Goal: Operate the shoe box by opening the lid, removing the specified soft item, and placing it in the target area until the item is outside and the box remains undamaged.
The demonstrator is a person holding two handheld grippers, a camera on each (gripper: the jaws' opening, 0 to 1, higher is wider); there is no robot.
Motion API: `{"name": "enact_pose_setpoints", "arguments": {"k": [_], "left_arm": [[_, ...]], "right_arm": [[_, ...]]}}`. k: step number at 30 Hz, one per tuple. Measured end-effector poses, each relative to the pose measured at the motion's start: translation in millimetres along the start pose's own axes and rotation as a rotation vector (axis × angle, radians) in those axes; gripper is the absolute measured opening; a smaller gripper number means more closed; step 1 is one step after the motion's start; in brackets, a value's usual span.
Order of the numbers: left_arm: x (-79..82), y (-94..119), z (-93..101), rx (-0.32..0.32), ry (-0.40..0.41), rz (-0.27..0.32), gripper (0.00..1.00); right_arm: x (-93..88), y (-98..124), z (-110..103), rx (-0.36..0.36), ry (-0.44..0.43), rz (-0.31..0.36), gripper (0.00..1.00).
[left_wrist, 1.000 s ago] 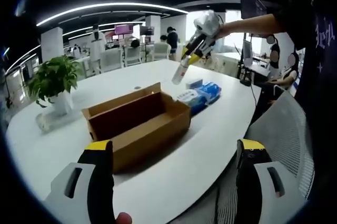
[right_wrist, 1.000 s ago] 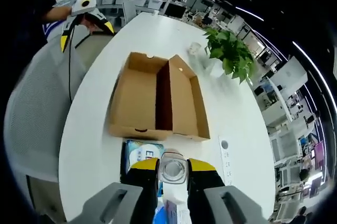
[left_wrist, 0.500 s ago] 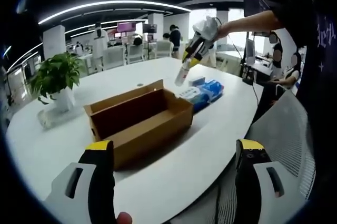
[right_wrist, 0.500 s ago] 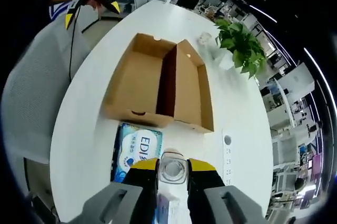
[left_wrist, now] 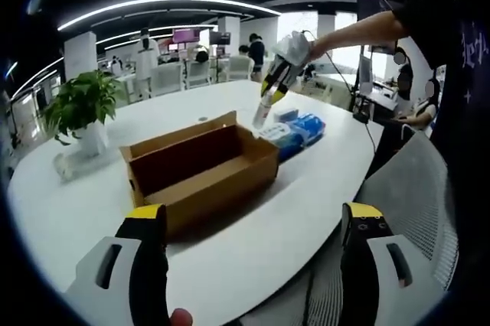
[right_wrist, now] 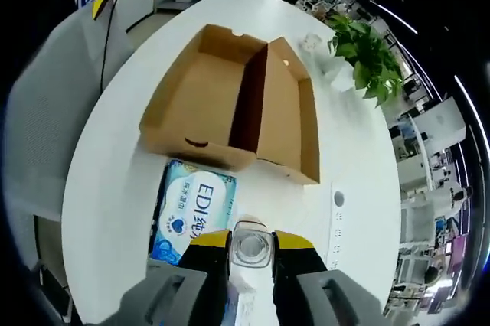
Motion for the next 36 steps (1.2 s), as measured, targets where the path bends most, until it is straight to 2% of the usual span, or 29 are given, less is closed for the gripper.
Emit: {"name": "enact_pose_setpoints", "arguments": {"k": [7, 19, 27, 36], "left_arm": [[-2.2, 1.8, -1.2, 0.015, 0.01, 0.0, 0.93], [-4.5, 2.8, -1.5, 0.029, 0.018, -0.005, 0.92], [-8.6, 3.5, -1.4, 0.036, 0.031, -0.012, 0.91], [-10.6, 1.3, -0.4, 0.038, 0.041, -0.014, 0.9]], "right_arm": [[-6.3, -10.7, -3.1, 0.013, 0.017, -0.017, 0.16], [-20.1, -30.8, -4.1, 0.04, -0.006, -0.037, 0.16], [-24.9, -34.4, -6.4, 0.066, -0.01, -0.054, 0.16], [-22.9, -36.4, -3.6, 0.063, 0.001, -0.044, 0.16]]}}
Point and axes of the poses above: the point that each gripper's makers call its tool centre point, and the gripper's own axes: y roughly backward along the fingers, z roughly to its right, x roughly out of its top, the point moved 3 cm from there along y, roughly backward along the fingers, and after that the axes turned 3 degrees about -y, right-handed, at the moved point
